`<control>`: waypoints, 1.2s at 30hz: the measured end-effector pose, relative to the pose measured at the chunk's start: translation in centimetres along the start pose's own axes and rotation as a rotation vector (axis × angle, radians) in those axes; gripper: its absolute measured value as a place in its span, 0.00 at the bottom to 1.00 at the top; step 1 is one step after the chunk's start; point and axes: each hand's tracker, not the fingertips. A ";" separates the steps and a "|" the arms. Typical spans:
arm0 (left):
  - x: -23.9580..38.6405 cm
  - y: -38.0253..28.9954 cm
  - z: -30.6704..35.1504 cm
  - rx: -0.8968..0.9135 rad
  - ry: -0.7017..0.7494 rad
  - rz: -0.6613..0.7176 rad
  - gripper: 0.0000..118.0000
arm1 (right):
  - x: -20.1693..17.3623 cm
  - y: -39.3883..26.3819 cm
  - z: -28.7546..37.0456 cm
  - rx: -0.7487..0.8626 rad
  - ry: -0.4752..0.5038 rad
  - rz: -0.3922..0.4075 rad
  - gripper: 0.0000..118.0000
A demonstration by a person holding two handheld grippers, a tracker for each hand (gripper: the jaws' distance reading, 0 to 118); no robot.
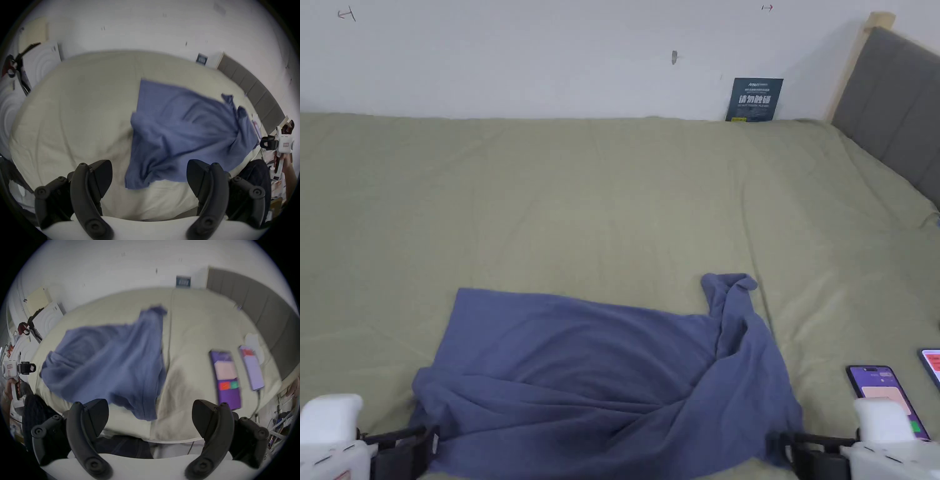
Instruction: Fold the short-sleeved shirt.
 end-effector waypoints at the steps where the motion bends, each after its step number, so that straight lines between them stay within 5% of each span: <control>1: 0.4 -0.4 1.6 0.138 0.015 -0.028 0.84 | -0.6 0.1 2.0 0.117 -0.034 -0.014 0.90; 3: 1.6 -0.8 4.8 0.429 0.023 -0.042 0.84 | -2.4 0.9 6.1 0.323 -0.065 -0.043 0.90; 6: 3.6 -0.5 7.4 0.549 0.060 -0.046 0.78 | -4.6 1.3 9.0 0.508 -0.081 -0.042 0.83; 8: 4.0 0.0 7.7 0.532 0.032 -0.042 0.23 | -5.8 1.8 9.9 0.553 -0.041 -0.033 0.14; 9: 4.6 0.5 7.5 0.525 0.038 -0.048 0.06 | -6.3 2.2 9.9 0.536 -0.055 -0.034 0.00; 10: 4.9 0.8 7.2 0.506 0.039 -0.062 0.06 | -7.0 2.6 10.1 0.554 -0.097 -0.035 0.00; 12: 4.7 1.6 6.7 0.462 -0.050 -0.051 0.06 | -7.3 3.5 10.1 0.538 -0.005 -0.042 0.00; 16: 4.1 5.4 2.6 0.312 -0.023 -0.038 0.06 | -7.5 4.5 9.1 0.515 0.008 -0.056 0.00; 20: 2.1 11.5 -6.4 -0.006 -0.057 -0.045 0.06 | -7.7 5.0 7.3 0.474 0.020 -0.046 0.00; 25: 0.2 17.7 -17.1 -0.100 -0.086 -0.006 0.07 | -7.3 5.0 4.5 0.415 0.028 -0.047 0.00; 26: -0.3 18.6 -19.1 -0.141 -0.112 -0.001 0.21 | -6.9 4.8 3.8 0.400 0.031 -0.055 0.00; 28: -0.8 19.8 -22.4 -0.181 -0.057 -0.013 0.90 | -6.7 4.8 3.0 0.383 0.029 -0.063 0.00; 29: -0.6 20.0 -23.9 -0.190 -0.025 -0.038 0.97 | -6.6 4.8 2.6 0.375 0.023 -0.060 0.00; 34: -0.2 19.2 -27.7 -0.270 -0.002 -0.071 0.96 | -5.7 5.3 0.9 0.336 0.011 -0.071 0.00; 36: 0.7 18.5 -28.0 -0.295 0.036 -0.138 0.79 | -5.6 5.6 0.8 0.330 0.005 -0.073 0.00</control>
